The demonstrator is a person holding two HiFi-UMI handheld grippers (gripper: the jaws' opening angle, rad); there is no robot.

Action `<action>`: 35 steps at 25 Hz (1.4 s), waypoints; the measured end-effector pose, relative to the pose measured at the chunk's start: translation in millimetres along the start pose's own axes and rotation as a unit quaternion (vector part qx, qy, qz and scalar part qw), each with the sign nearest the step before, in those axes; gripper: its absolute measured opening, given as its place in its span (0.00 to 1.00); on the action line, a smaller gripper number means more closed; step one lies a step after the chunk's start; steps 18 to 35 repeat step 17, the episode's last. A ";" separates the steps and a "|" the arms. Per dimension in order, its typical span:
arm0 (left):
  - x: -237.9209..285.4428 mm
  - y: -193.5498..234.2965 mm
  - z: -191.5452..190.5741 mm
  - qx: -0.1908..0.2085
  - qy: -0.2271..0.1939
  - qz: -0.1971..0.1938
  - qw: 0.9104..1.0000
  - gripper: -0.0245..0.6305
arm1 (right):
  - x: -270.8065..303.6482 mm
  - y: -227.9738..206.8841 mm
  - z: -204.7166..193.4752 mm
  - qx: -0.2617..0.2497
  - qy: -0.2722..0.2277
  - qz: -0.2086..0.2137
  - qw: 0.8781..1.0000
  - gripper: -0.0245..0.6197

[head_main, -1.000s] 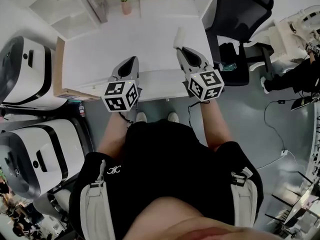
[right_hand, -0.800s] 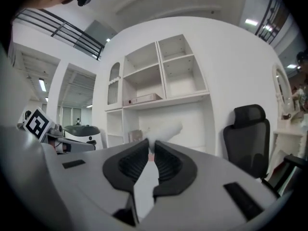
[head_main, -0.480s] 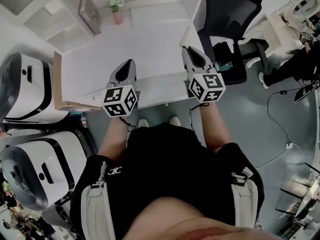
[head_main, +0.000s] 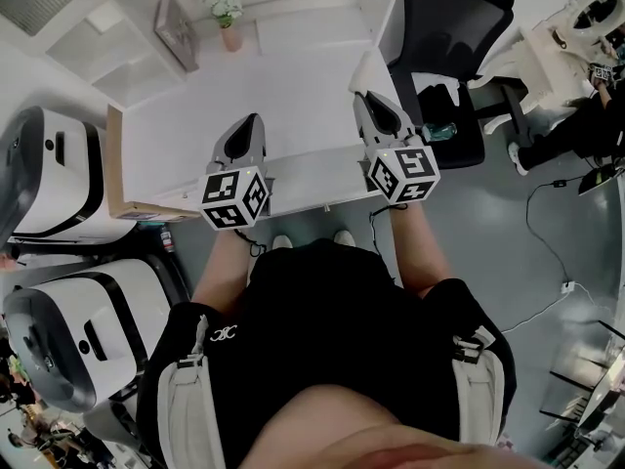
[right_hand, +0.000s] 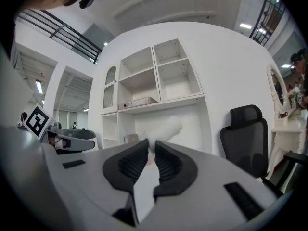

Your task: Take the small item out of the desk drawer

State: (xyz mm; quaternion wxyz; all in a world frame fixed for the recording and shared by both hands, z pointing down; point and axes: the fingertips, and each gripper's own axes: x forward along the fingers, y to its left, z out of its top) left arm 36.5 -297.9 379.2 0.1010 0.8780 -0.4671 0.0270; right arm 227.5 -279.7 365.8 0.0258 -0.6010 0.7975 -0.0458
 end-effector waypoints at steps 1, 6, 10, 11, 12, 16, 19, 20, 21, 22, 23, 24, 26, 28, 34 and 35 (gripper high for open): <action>0.3 0.4 0.1 0.000 -0.001 0.002 1.000 0.06 | 0.4 0.0 -0.2 0.002 0.000 0.002 1.000 0.10; 1.4 2.5 -1.2 0.000 -0.006 0.010 1.000 0.06 | 1.9 -0.5 -2.3 0.000 0.001 0.009 1.000 0.10; -0.9 4.0 1.3 0.002 -0.014 0.017 1.000 0.06 | 2.6 -0.1 -5.5 0.004 0.004 0.012 1.000 0.11; -1.2 4.5 2.3 0.003 -0.017 0.019 1.000 0.06 | 3.0 -0.2 -6.2 0.005 0.004 0.013 1.000 0.11; -1.2 4.9 3.2 0.004 -0.019 0.021 1.000 0.06 | 3.5 -0.2 -6.8 0.006 0.005 0.014 1.000 0.11; -1.0 5.6 5.0 0.004 -0.019 0.023 1.000 0.06 | 4.3 0.1 -9.1 0.010 0.008 0.017 1.000 0.11; -1.0 5.5 5.2 0.004 -0.019 0.023 1.000 0.06 | 4.1 0.1 -9.8 0.011 0.009 0.017 1.000 0.11; -1.0 5.5 5.2 0.004 -0.019 0.023 1.000 0.06 | 4.1 0.1 -9.8 0.011 0.009 0.017 1.000 0.11; -1.0 5.5 5.2 0.004 -0.019 0.023 1.000 0.06 | 4.1 0.1 -9.8 0.011 0.009 0.017 1.000 0.11; -1.0 5.5 5.2 0.004 -0.019 0.023 1.000 0.06 | 4.1 0.1 -9.8 0.011 0.009 0.017 1.000 0.11; -1.0 5.5 5.2 0.004 -0.019 0.023 1.000 0.06 | 4.1 0.1 -9.8 0.011 0.009 0.017 1.000 0.11; -1.0 5.5 5.2 0.004 -0.019 0.023 1.000 0.06 | 4.1 0.1 -9.8 0.011 0.009 0.017 1.000 0.11; -1.0 5.5 5.2 0.004 -0.019 0.023 1.000 0.06 | 4.1 0.1 -9.8 0.011 0.009 0.017 1.000 0.11; -1.0 5.5 5.2 0.004 -0.019 0.023 1.000 0.06 | 4.1 0.1 -9.8 0.011 0.009 0.017 1.000 0.11; -1.0 5.5 5.2 0.004 -0.019 0.023 1.000 0.06 | 4.1 0.1 -9.8 0.011 0.009 0.017 1.000 0.11; -1.0 5.5 5.2 0.004 -0.019 0.023 1.000 0.06 | 4.1 0.1 -9.8 0.011 0.009 0.017 1.000 0.11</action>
